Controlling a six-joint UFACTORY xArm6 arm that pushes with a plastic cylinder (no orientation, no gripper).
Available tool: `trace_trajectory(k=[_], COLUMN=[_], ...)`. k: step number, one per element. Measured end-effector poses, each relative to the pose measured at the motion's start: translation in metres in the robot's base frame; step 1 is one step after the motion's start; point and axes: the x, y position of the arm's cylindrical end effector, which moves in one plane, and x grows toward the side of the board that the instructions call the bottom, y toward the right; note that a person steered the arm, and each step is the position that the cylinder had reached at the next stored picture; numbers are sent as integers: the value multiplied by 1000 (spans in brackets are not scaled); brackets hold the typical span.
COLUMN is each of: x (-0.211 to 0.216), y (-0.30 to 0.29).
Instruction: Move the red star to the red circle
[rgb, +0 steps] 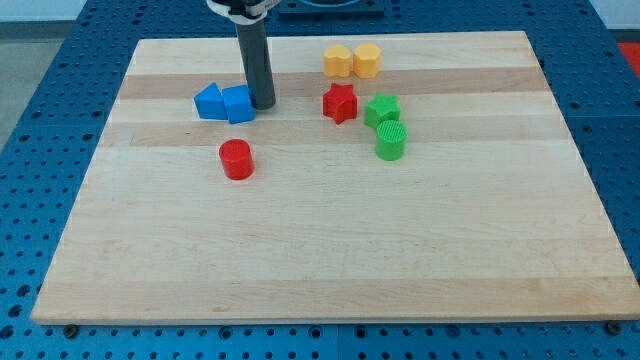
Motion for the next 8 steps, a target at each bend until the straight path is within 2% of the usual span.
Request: trace_trajectory(k=[1, 4, 5, 8], x=[-9, -30, -27, 7], y=[18, 144, 168, 117])
